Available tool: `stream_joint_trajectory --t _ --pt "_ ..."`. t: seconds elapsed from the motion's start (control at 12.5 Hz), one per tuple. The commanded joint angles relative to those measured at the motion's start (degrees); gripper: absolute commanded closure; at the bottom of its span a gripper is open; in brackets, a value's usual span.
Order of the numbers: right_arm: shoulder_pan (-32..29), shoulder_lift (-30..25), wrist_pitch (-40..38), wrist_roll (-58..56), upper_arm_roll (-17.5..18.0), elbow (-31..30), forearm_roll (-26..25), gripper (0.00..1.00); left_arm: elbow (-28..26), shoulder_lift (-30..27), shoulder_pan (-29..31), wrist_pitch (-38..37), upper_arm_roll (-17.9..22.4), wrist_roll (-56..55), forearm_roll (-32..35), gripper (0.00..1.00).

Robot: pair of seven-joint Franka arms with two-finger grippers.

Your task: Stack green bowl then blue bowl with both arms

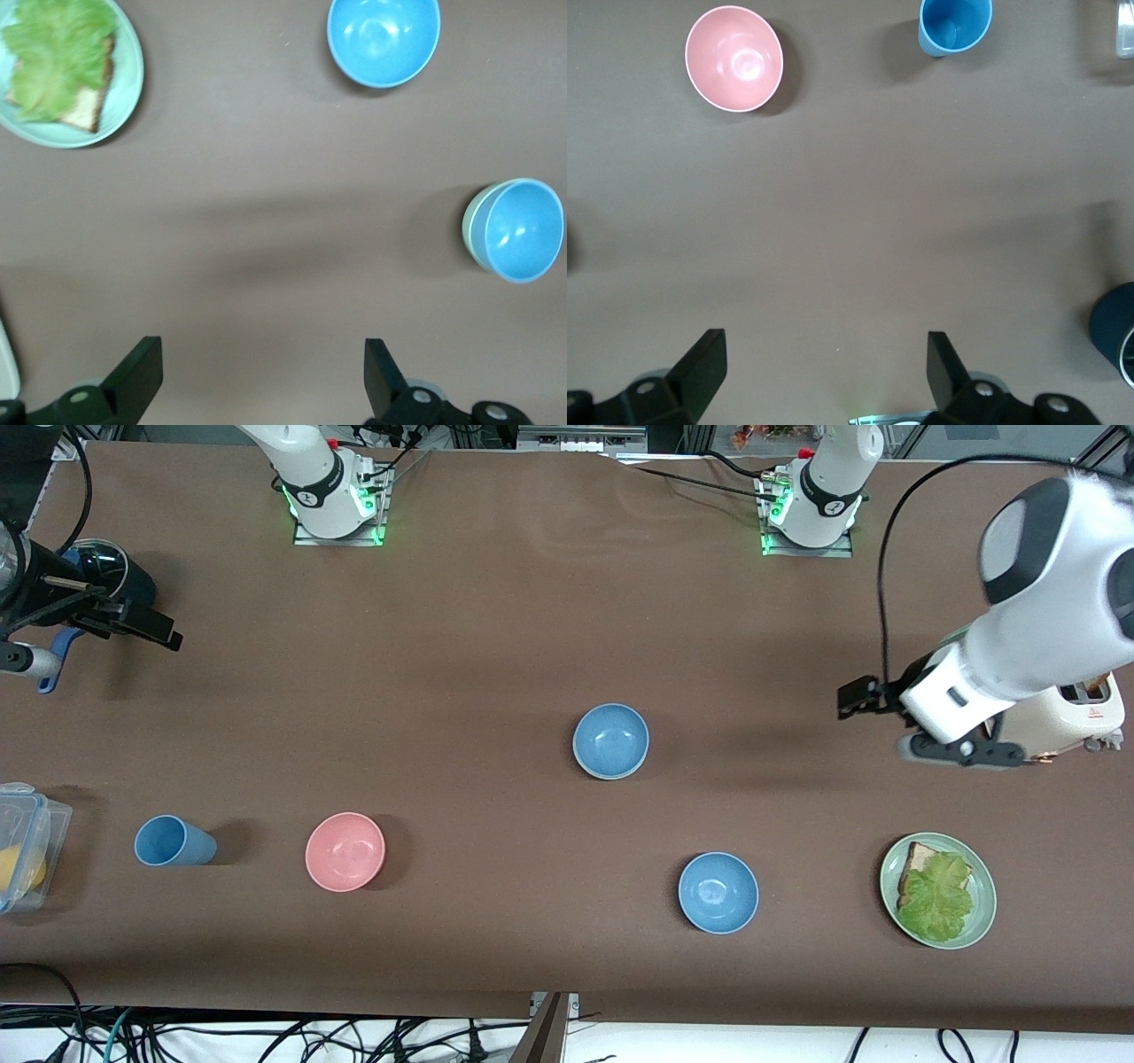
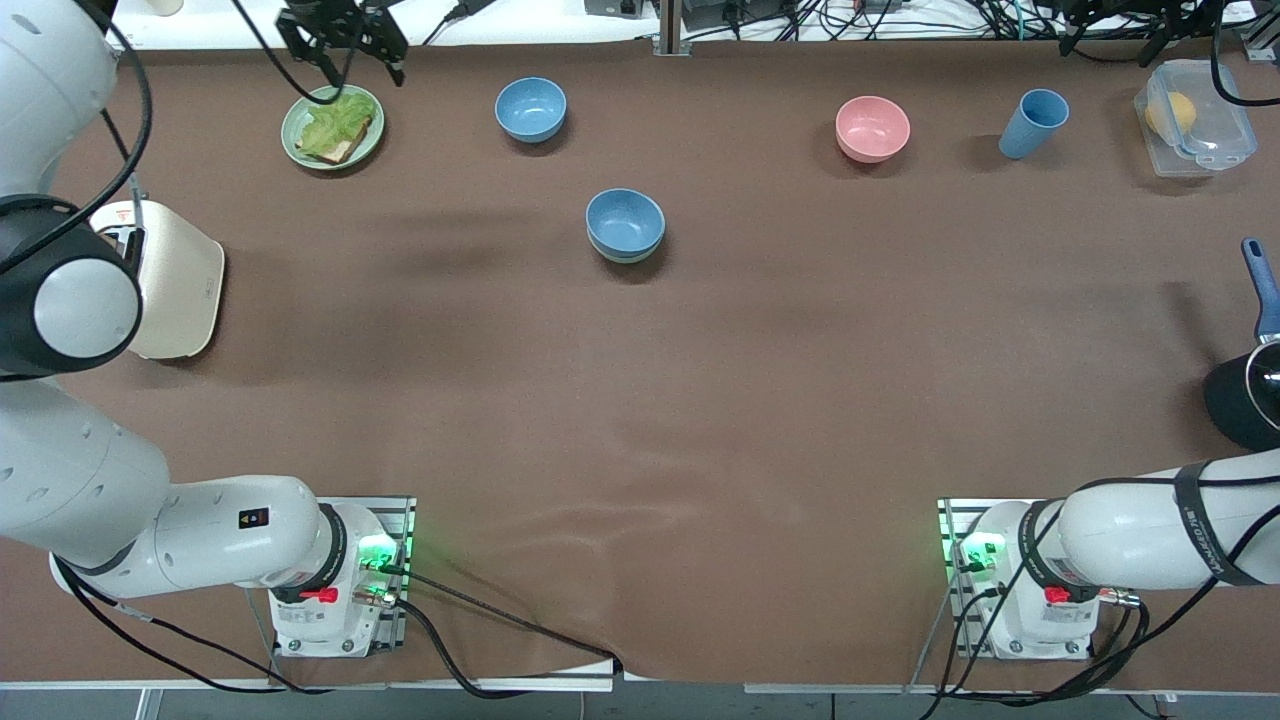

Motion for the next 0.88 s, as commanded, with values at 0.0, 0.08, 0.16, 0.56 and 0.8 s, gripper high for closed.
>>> stream_joint_trajectory --t 0.0,0.08,0.16,0.56,0.8 --pt "-0.1 -0.4 -0.1 0.0 0.0 -0.1 0.1 0.0 -0.6 -4.0 1.5 -3.9 -0.3 1.7 0.4 0.0" --pt "-0.1 -0.4 0.2 0.0 0.1 -0.1 0.1 0.0 -0.6 -5.8 1.6 -3.7 0.0 1.9 0.9 0.0" --pt "0.0 -0.4 0.3 0.0 0.1 0.0 0.1 0.0 -0.9 -6.4 1.6 -3.8 0.3 2.2 0.2 0.0" --pt "0.1 -0.6 -0.2 0.0 0.2 -0.1 0.1 0.0 -9.5 -13.3 -9.3 -0.3 14.2 5.0 0.6 0.0" --pt "0.1 -0.5 -0.2 0.0 0.2 -0.1 0.1 0.0 -9.7 -13.5 -10.1 -0.3 15.2 5.3 0.7 0.0"
